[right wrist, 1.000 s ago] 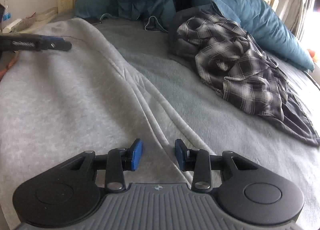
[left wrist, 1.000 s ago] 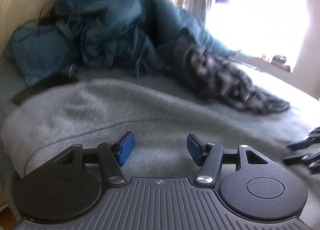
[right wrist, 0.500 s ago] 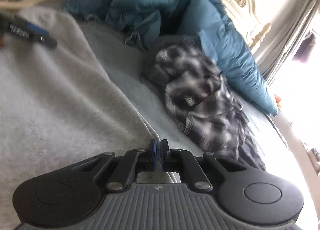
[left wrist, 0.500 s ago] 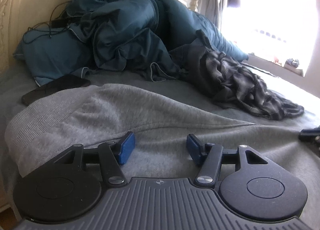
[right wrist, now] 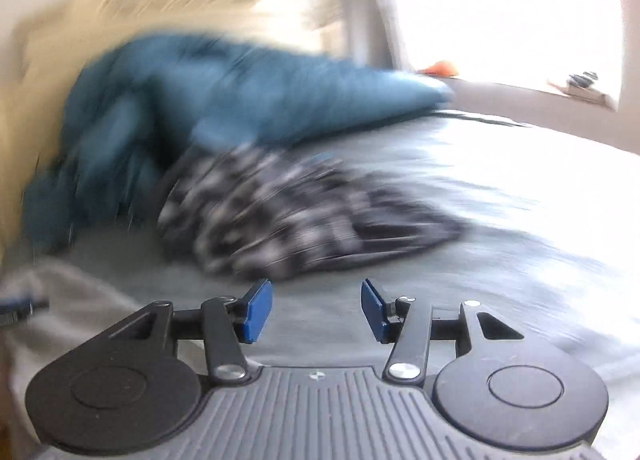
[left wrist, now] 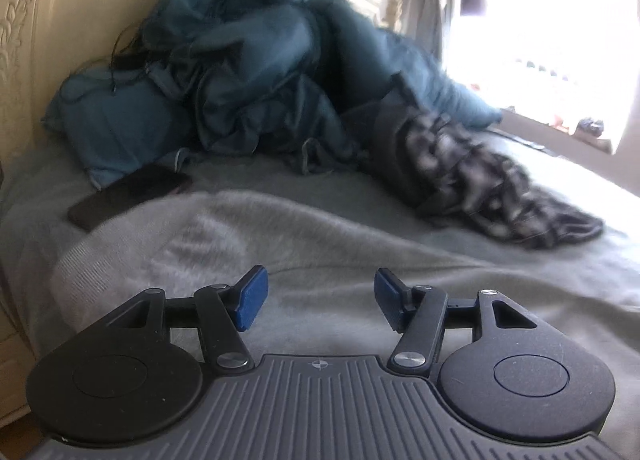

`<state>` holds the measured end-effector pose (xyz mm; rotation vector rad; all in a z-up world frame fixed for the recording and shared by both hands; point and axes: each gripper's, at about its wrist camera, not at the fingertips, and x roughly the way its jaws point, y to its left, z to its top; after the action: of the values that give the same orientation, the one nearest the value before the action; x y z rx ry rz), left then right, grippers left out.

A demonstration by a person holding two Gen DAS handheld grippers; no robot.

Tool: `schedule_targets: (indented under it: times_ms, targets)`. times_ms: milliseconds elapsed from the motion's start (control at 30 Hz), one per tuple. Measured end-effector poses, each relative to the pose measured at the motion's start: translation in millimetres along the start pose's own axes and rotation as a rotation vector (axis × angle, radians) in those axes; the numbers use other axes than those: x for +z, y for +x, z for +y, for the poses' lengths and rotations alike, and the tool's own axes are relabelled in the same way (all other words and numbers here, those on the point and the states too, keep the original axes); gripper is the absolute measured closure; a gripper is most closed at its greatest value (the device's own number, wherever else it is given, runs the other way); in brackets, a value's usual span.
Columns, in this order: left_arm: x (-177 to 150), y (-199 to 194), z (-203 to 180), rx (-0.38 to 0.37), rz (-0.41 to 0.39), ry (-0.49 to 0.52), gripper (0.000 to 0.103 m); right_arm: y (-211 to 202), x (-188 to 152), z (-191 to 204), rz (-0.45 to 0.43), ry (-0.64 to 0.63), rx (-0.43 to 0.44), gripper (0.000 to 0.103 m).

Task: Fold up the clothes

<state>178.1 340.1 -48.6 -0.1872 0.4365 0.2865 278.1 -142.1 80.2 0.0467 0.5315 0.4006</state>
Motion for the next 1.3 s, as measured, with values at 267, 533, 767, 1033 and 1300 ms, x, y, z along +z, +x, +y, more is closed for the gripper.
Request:
schedule_targets:
  times_ms: [267, 533, 767, 1033, 1300]
  targets:
    - [0, -43, -91, -0.246, 0.045, 0.059, 0.041, -166, -63, -116, -0.001, 0.108, -0.265, 0.049]
    - [-43, -38, -210, -0.411, 0.111, 0.066, 0.041, -189, -123, -172, 0.179, 0.383, -0.274, 0.049]
    - [-61, -24, -258, -0.433, 0.134, 0.029, 0.041, -132, -132, -201, 0.256, 0.304, -0.318, 0.047]
    - [-83, -9, -284, -0.447, 0.121, 0.041, 0.040, -102, -145, -230, 0.321, 0.369, -0.315, 0.054]
    - [-82, -4, -278, -0.485, 0.124, -0.017, 0.039, -118, -130, -240, 0.309, 0.367, -0.363, 0.071]
